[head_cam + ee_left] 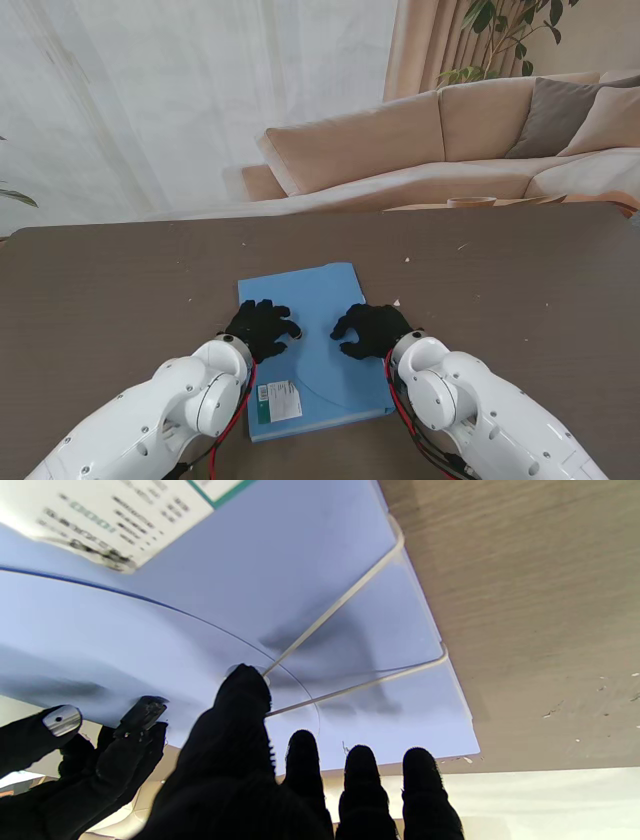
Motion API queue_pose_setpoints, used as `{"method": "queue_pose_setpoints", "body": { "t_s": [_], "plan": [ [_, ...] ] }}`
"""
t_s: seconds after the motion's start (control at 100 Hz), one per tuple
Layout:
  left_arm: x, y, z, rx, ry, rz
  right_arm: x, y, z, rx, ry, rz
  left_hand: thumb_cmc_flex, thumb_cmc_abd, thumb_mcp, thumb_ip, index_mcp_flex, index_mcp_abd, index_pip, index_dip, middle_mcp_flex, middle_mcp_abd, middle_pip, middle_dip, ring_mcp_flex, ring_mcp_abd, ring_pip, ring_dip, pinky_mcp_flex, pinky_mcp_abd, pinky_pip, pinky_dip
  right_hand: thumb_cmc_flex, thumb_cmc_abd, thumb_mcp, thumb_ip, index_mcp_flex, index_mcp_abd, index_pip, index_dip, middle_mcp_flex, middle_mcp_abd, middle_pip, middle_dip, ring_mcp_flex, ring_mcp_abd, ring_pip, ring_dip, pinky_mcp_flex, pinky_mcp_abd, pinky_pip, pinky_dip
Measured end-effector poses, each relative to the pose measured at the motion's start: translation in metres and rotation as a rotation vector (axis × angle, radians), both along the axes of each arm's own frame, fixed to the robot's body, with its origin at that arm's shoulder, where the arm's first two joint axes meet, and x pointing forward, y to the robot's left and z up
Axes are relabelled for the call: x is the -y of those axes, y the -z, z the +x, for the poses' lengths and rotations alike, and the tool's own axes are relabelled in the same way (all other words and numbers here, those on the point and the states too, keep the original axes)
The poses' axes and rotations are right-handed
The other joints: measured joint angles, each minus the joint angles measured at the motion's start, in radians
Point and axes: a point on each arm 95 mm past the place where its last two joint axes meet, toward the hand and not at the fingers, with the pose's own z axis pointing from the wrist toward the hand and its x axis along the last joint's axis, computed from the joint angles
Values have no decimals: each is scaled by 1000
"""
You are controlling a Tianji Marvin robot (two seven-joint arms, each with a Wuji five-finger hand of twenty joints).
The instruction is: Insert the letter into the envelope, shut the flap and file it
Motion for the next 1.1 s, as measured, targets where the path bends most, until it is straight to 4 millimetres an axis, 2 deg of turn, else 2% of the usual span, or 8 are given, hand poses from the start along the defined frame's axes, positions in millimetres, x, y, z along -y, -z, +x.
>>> {"method": "queue_pose_setpoints", "body": {
  "t_s": [0.08,0.34,0.51,0.7,0.9,1.1],
  "plan": [
    [2,-1,1,0,6,7,0,0,0,0,1,2,-2,0,0,0,18,13,-2,55,0,0,-2,2,0,0,-9,0,0,0,0,0,0,0,0,0,0,0,1,0,0,-3,2,4,0,0,0,0,0,0,0,0],
    [12,-4,4,-5,18,30,0,0,0,0,2,7,-12,0,6,0,58,71,-1,118,-1,0,-14,2,0,0,-22,0,-8,0,0,0,0,-9,1,0,6,0,8,0,10,-7,-1,4,1,0,0,0,0,0,0,0],
    [17,-2,5,0,15,23,0,0,0,-1,1,10,12,0,-30,0,59,72,45,213,-1,-1,-14,13,0,0,-35,0,-11,-1,0,0,0,-10,12,0,7,0,10,-1,10,-8,-1,4,1,0,-1,0,0,0,0,0],
    [25,-1,6,1,26,30,0,0,0,-1,-1,12,12,0,-35,0,59,143,97,288,-1,-7,-25,13,-11,-3,-39,0,-14,-4,0,0,0,-10,13,0,7,-1,13,-2,11,-10,0,6,1,0,-1,0,0,0,0,0],
    [30,-2,7,1,36,39,0,-1,0,-2,-2,14,-51,0,-42,0,70,179,144,351,-11,-15,-39,14,-11,-9,-48,0,-26,-14,-10,0,0,-10,14,0,7,-2,15,-2,11,-18,2,12,1,0,-1,0,0,0,0,0],
    [35,-2,7,5,54,56,-1,-1,0,-4,-2,19,-53,0,-42,0,69,214,218,437,-11,-15,-39,25,-11,-10,-49,-7,-32,-15,-11,0,0,-10,14,0,7,-2,19,-11,11,-27,5,14,1,0,-14,0,0,0,0,0]
  ]
}}
